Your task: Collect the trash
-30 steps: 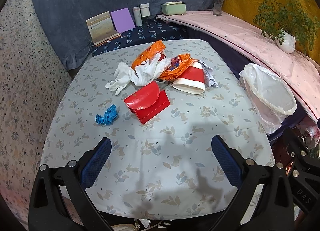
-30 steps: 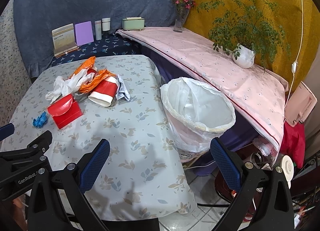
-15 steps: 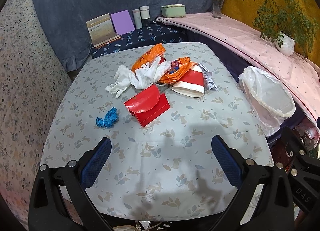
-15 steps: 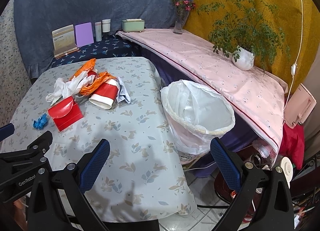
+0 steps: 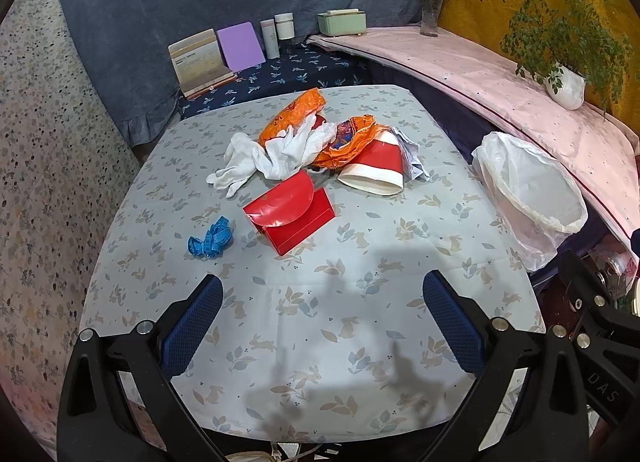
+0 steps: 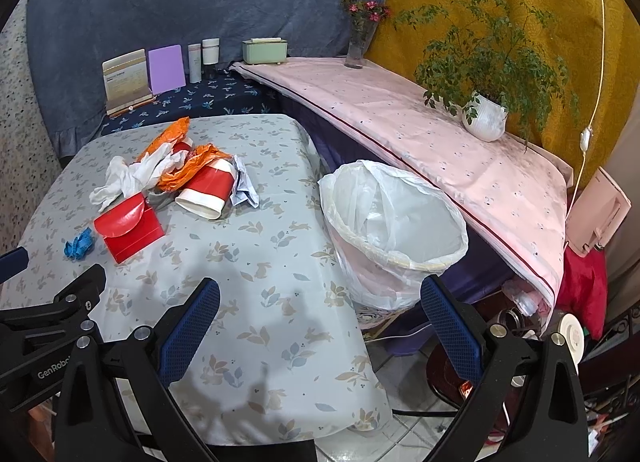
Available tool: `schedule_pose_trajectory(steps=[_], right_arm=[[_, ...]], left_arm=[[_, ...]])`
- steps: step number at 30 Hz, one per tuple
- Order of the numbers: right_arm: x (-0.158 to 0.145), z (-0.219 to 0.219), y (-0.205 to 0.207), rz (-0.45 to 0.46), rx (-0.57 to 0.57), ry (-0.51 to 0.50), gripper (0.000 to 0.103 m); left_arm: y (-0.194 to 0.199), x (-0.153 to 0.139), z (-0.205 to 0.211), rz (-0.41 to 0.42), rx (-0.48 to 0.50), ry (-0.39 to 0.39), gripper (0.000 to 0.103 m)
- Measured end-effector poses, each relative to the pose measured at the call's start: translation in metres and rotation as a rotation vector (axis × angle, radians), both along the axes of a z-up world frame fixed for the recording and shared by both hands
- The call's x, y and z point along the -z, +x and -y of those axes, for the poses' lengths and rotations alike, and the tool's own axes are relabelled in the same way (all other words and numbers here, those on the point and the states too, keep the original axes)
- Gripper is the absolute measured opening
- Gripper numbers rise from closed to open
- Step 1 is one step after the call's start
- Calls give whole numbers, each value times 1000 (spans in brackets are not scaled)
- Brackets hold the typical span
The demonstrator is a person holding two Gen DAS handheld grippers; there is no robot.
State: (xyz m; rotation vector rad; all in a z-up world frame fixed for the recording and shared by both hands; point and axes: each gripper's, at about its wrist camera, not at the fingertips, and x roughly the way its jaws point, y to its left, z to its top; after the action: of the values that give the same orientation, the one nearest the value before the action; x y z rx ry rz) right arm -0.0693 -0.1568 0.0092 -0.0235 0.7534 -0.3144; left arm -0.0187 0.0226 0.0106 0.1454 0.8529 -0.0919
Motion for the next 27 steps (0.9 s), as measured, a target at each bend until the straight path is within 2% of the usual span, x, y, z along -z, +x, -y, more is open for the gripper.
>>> schedule_pose_trajectory(steps=[27], right_arm=[[0,7,-1,5,13,2,96]], left_arm=[[0,-3,4,10,11,-2,96]])
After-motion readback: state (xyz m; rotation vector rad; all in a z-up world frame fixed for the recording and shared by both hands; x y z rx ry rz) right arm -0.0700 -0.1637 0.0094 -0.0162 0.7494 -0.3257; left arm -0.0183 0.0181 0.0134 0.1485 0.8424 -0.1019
